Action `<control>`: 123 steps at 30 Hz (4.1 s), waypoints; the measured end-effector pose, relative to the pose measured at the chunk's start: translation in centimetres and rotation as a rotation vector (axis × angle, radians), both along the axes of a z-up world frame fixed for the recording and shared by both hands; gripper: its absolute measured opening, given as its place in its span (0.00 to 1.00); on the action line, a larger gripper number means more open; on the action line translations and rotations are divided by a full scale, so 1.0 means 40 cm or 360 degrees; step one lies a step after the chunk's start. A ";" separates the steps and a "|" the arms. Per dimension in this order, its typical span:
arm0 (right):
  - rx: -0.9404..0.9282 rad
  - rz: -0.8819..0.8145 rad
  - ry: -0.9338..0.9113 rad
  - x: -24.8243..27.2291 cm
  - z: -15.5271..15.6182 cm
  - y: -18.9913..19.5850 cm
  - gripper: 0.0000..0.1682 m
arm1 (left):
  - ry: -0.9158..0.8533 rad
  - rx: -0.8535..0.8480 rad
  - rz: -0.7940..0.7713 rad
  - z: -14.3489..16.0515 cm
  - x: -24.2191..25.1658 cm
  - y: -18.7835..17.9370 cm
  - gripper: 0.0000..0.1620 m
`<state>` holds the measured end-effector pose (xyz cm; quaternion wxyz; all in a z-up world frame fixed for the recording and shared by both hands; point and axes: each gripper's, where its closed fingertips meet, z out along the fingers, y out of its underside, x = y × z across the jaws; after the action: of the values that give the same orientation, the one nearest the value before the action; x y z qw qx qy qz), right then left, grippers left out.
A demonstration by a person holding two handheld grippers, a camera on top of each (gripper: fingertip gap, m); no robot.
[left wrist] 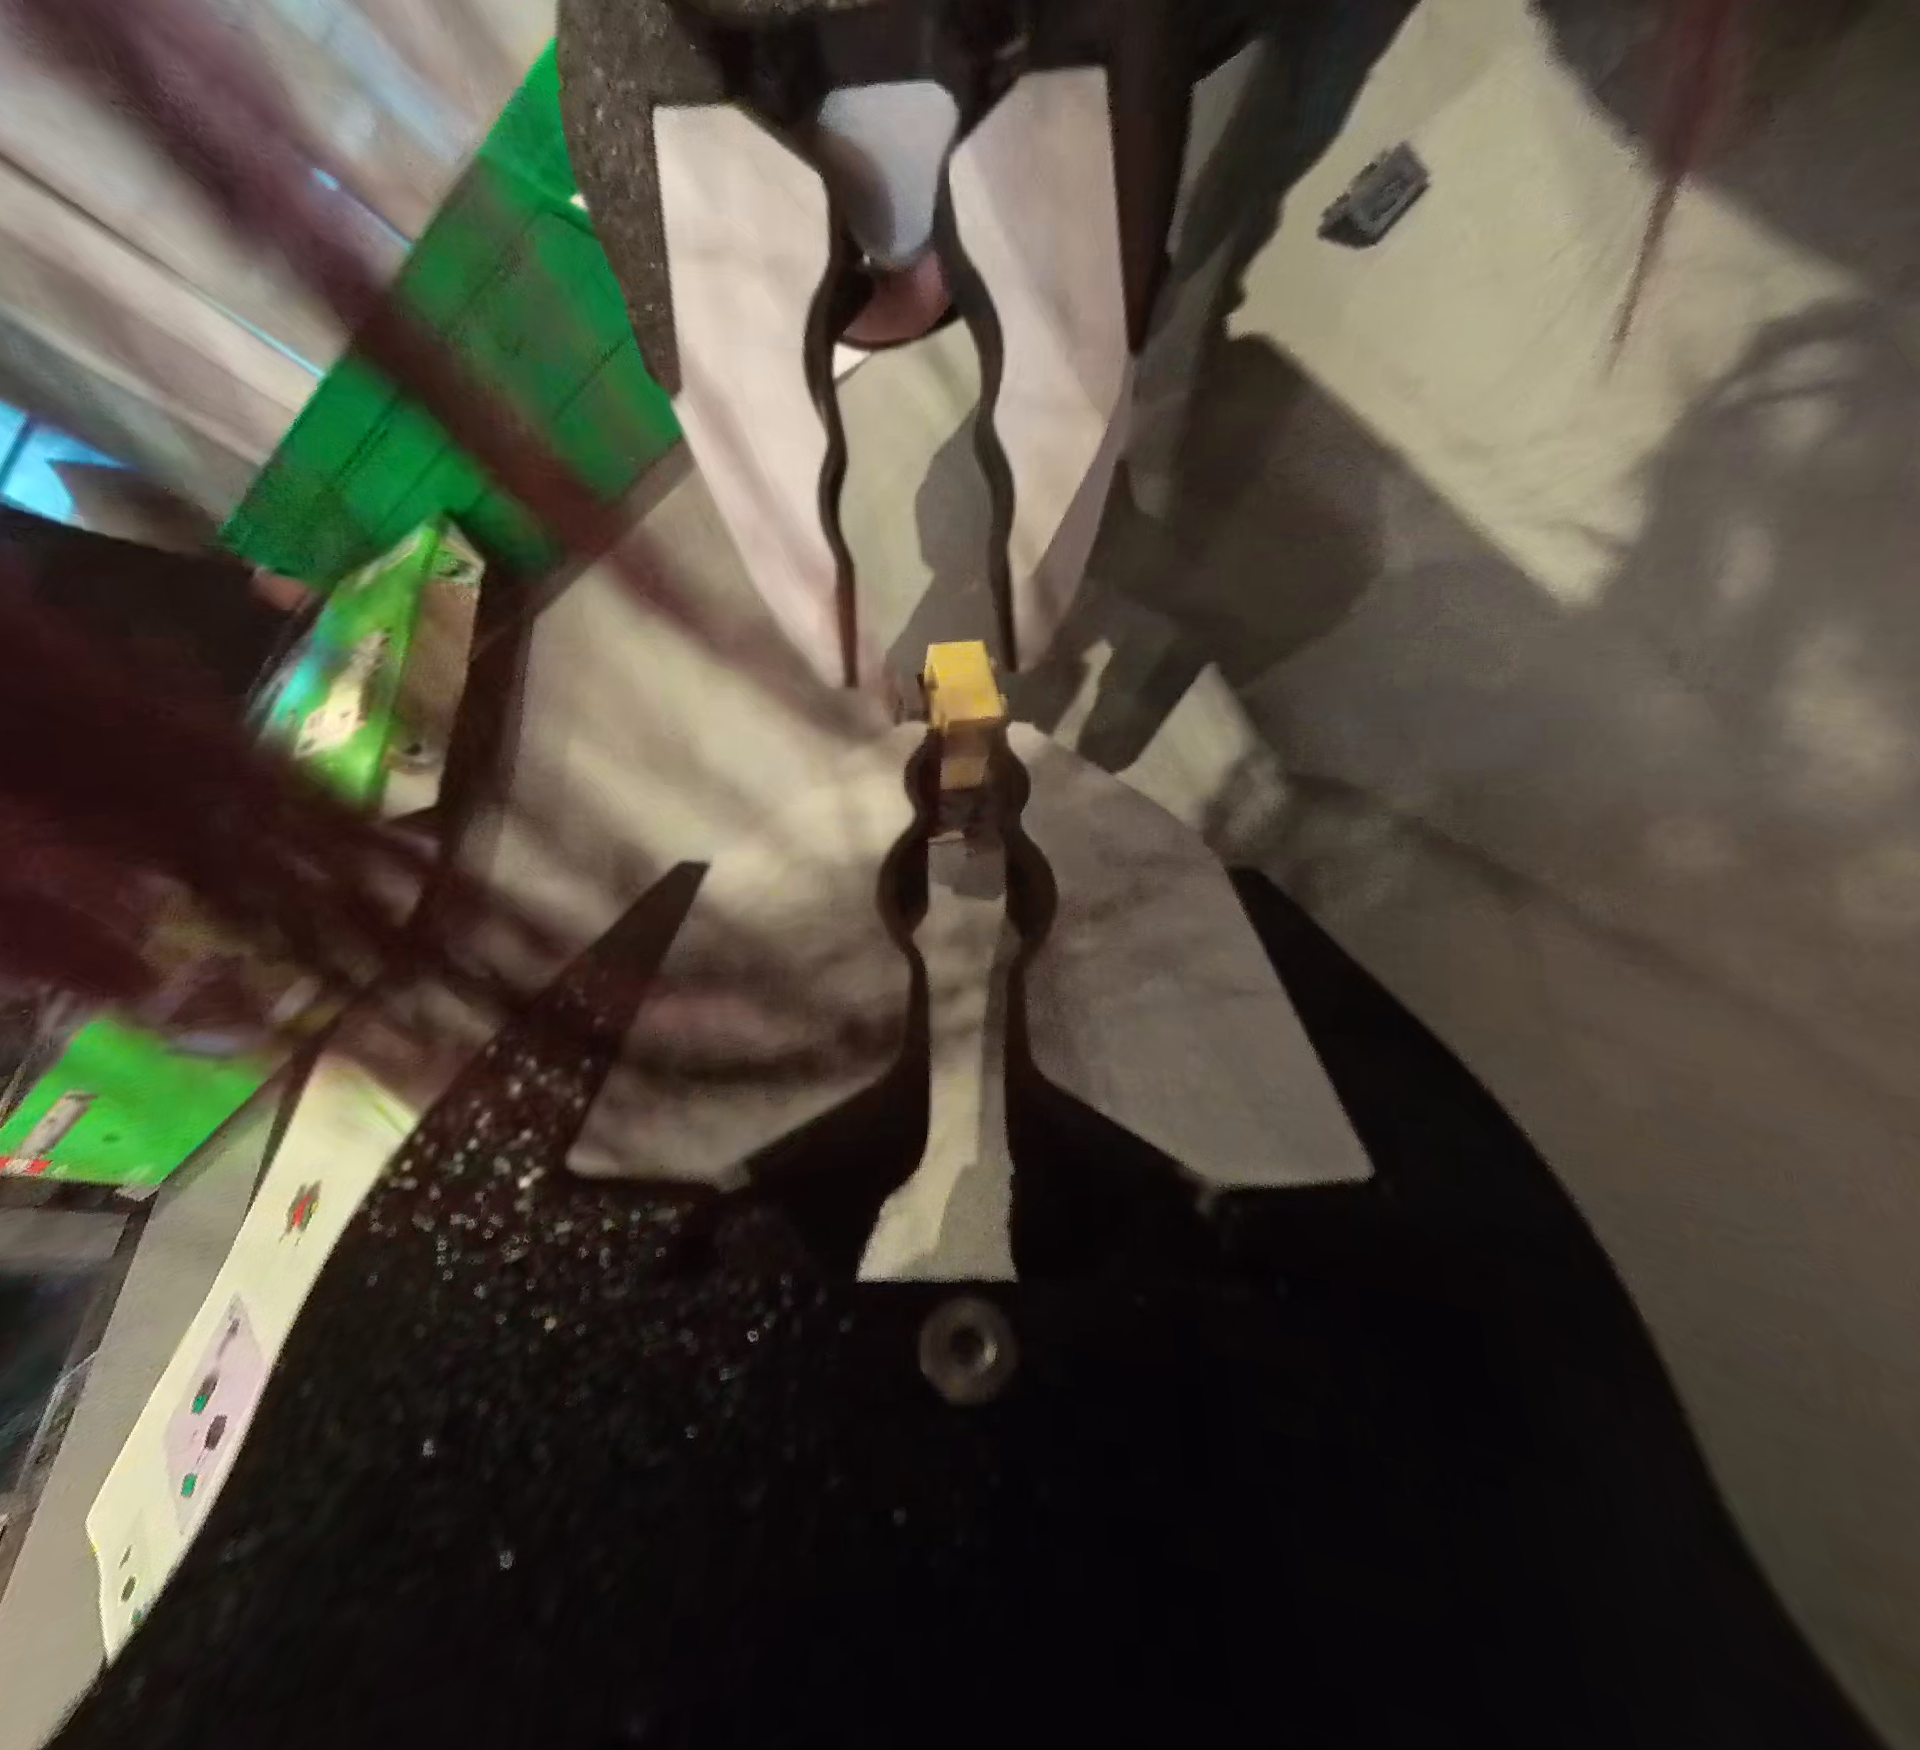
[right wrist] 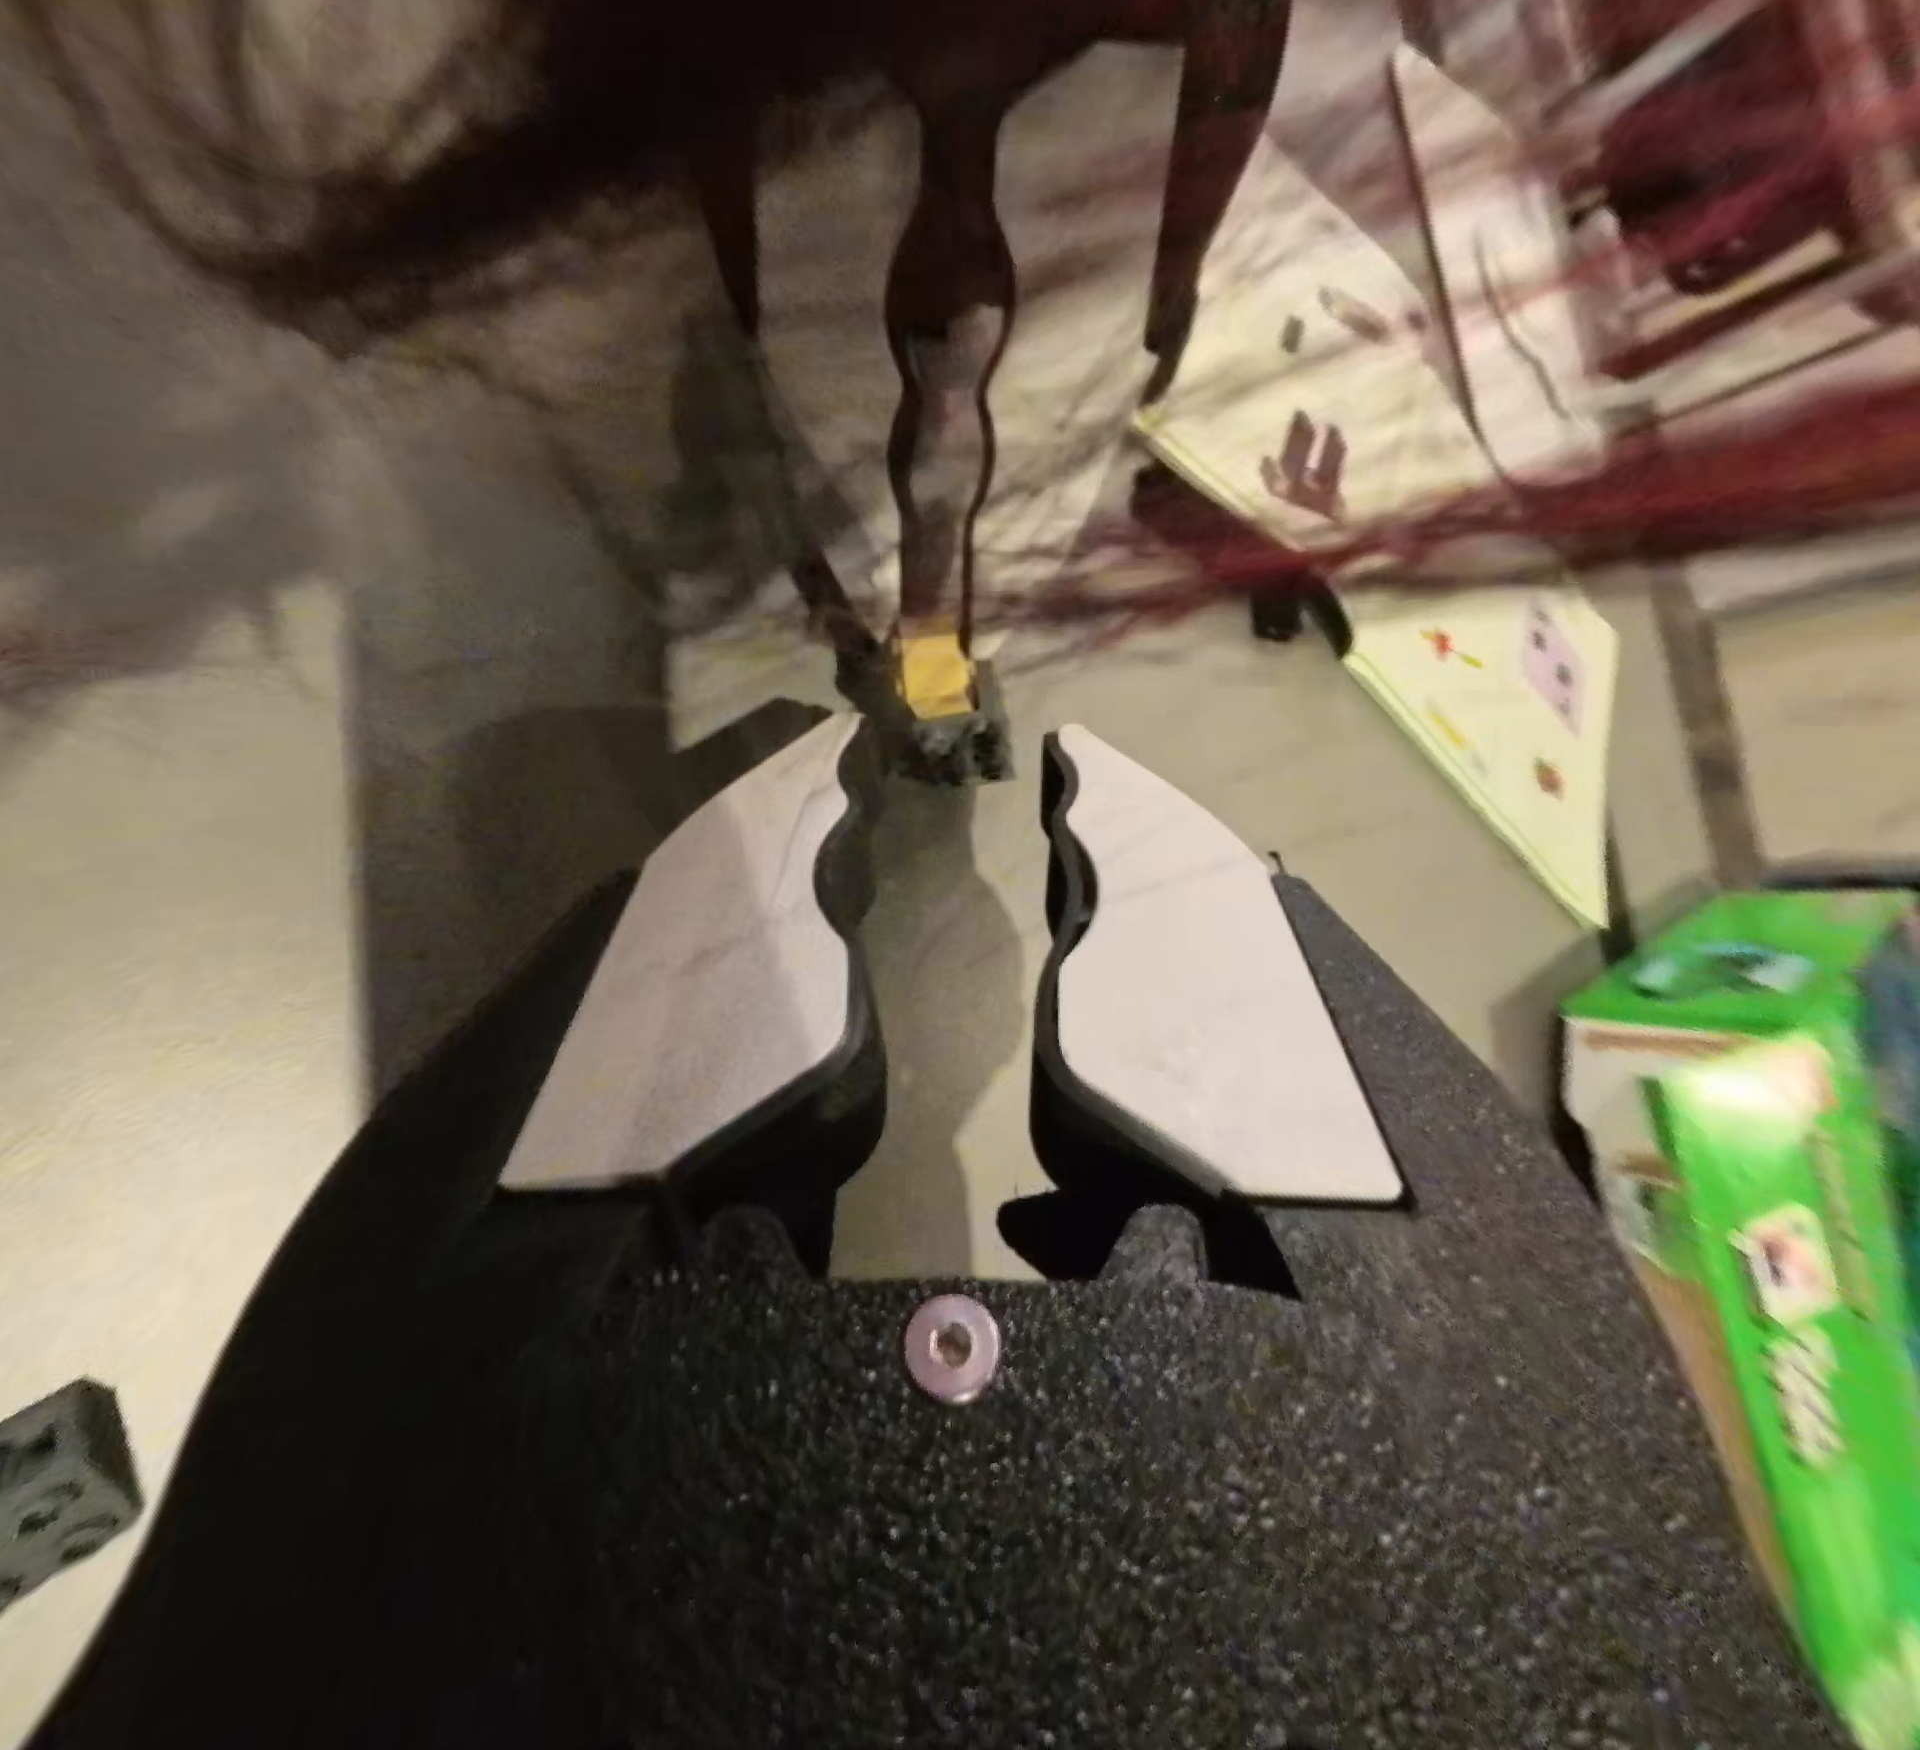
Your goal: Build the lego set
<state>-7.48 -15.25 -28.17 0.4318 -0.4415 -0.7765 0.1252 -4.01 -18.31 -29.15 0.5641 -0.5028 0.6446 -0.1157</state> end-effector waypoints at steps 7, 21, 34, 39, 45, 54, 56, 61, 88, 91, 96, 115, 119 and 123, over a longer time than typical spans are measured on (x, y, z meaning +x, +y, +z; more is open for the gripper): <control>0.0174 -0.0077 -0.0072 -0.015 0.002 -0.008 0.13 | 0.0006 0.0008 0.0003 0.002 0.004 0.004 0.05; 0.0381 -0.0118 -0.0220 -0.013 -0.019 0.007 0.10 | 0.0043 0.0042 0.0017 0.010 -0.033 0.030 0.06; 0.0641 -0.0014 -0.0255 -0.015 -0.023 0.007 0.10 | 0.0085 0.0054 0.0016 0.019 -0.082 0.047 0.06; 0.0592 -0.0030 -0.0238 -0.015 -0.023 0.009 0.10 | 0.0077 0.0057 0.0027 0.021 -0.086 0.051 0.06; 0.0507 -0.0064 -0.0147 -0.018 -0.024 0.028 0.10 | 0.0065 0.0125 0.0113 0.024 -0.090 0.070 0.06; 0.0203 -0.0084 0.0024 -0.006 -0.018 0.051 0.10 | -0.0075 0.0075 0.0301 0.055 -0.116 0.105 0.25; 0.0065 -0.0042 0.0112 -0.011 -0.008 0.040 0.10 | -0.0084 0.0032 0.0313 0.053 -0.119 0.108 0.26; -0.0182 0.0040 0.0268 -0.018 0.018 0.017 0.10 | -0.0030 0.0041 0.0291 0.041 -0.115 0.102 0.25; -0.0222 0.0207 0.0299 -0.016 0.005 -0.009 0.10 | 0.0087 -0.0050 0.0219 0.012 -0.113 0.078 0.10; -0.0273 0.0208 0.0276 -0.014 -0.004 -0.009 0.10 | 0.0129 -0.0064 0.0228 0.003 -0.115 0.078 0.10; -0.0318 0.0146 0.0205 -0.008 -0.013 -0.001 0.10 | 0.0174 -0.0157 0.0295 -0.006 -0.117 0.083 0.10; -0.0209 0.0145 0.0060 0.006 -0.022 -0.001 0.12 | 0.0205 -0.0228 0.0344 -0.011 -0.109 0.083 0.10; -0.0307 0.0176 0.0100 0.006 -0.021 -0.006 0.13 | 0.0192 -0.0220 0.0339 -0.010 -0.109 0.082 0.10; -0.0338 0.0194 0.0131 0.006 -0.020 -0.006 0.13 | 0.0176 -0.0233 0.0341 -0.011 -0.109 0.082 0.10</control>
<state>-7.25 -15.48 -28.96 0.4058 -0.4312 -0.7659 0.2507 -8.38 -15.03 -29.59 0.4986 -0.6143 0.6072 -0.0737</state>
